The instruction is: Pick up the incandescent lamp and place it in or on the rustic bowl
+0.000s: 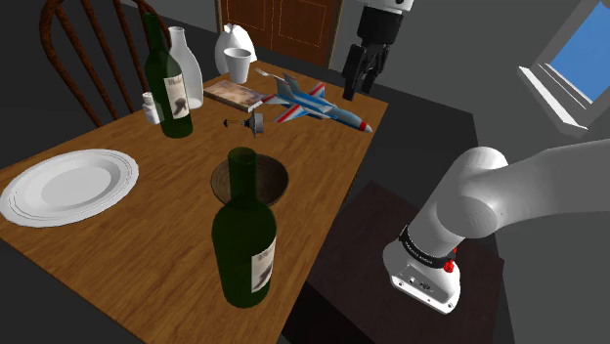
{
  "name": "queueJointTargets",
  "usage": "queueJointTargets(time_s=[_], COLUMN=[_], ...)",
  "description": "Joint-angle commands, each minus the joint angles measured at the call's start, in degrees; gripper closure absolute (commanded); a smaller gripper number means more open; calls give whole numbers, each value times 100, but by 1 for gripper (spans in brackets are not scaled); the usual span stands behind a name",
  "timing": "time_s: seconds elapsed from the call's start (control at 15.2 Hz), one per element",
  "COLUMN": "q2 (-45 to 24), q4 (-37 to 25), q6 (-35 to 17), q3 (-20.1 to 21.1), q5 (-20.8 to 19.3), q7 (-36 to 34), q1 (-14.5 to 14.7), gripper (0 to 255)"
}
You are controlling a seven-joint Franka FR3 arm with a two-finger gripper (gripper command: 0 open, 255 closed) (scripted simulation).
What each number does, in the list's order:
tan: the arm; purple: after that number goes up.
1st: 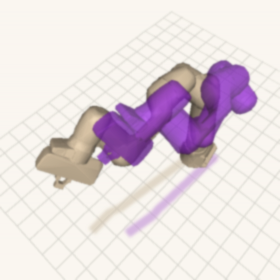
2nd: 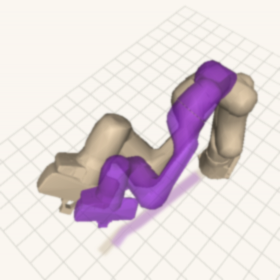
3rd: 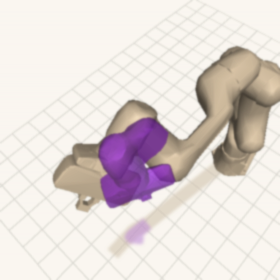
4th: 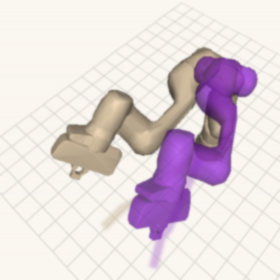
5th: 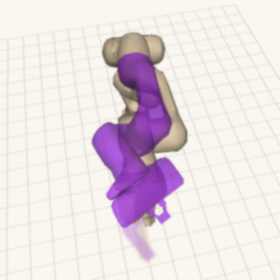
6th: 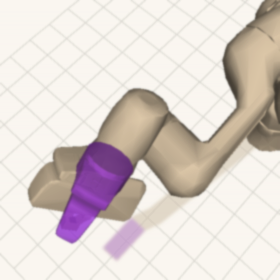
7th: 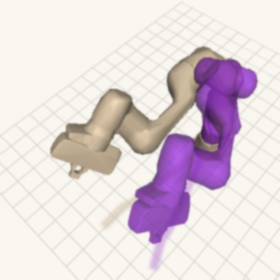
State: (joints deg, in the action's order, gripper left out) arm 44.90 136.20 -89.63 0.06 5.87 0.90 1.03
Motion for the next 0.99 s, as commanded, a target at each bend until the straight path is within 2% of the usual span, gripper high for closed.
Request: queueJointTargets(time_s=[0.0, 0.46, 0.92], q2=[0, -1764, -3530], q4=[0, -771, -1907], q6=[0, -674, -988], q3=[0, 2, 16], q5=[0, -48, -98], q7=[0, 172, 294], q1=[0, 32, 57], gripper=[0, 0, 0])
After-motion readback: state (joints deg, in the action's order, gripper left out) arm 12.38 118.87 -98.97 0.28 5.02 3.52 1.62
